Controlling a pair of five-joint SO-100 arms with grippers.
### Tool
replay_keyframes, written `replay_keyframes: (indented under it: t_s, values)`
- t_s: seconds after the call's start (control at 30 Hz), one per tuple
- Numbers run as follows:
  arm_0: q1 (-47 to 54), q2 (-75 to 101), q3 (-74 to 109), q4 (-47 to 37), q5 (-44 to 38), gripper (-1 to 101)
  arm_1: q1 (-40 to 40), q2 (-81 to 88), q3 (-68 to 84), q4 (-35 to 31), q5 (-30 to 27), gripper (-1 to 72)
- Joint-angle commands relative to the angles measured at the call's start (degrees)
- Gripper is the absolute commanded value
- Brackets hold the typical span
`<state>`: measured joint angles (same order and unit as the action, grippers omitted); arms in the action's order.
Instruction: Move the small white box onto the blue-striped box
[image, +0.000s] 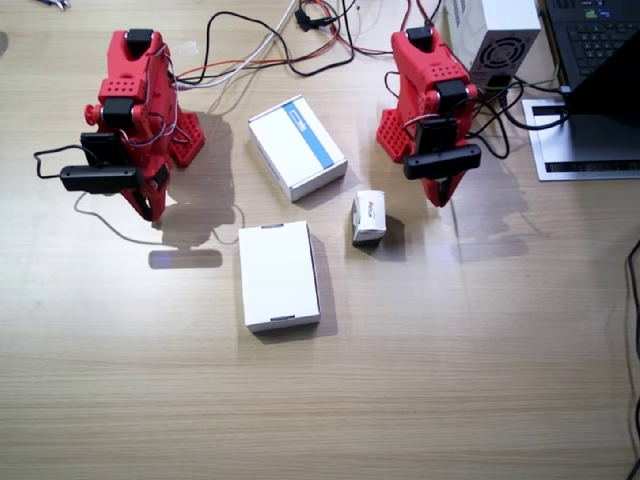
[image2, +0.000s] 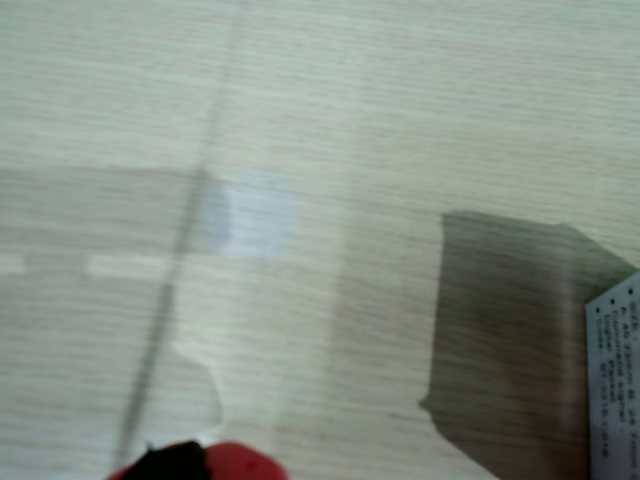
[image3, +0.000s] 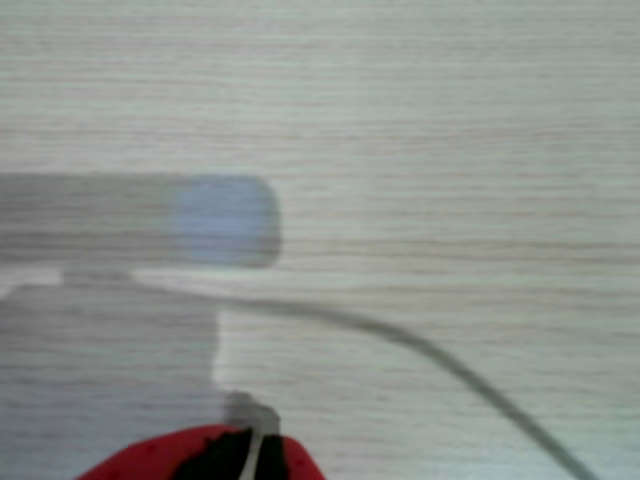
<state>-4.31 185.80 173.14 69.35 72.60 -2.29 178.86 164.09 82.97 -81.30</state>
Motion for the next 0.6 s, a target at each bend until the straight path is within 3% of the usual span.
replay_keyframes:
  t_s: [0.0, 0.4, 0.5, 0.57]
  values:
    - [-2.72, 1.76, 0.97, -2.99, -2.55, 0, -2.11, 1.49, -0.62, 0.79, 3.16, 0.2]
    - [-2.72, 1.76, 0.97, -2.9, -2.37, 0, 0.35, 2.55, -1.05, 0.0, 3.43, 0.2]
    - [-2.81, 1.76, 0.97, -2.9, -2.37, 0, 3.69, 2.37, -7.65, 0.53, 2.64, 0.2]
    - [-2.81, 1.76, 0.97, -2.9, -2.37, 0, 2.29, 1.32, -16.7, 5.54, 3.52, 0.3]
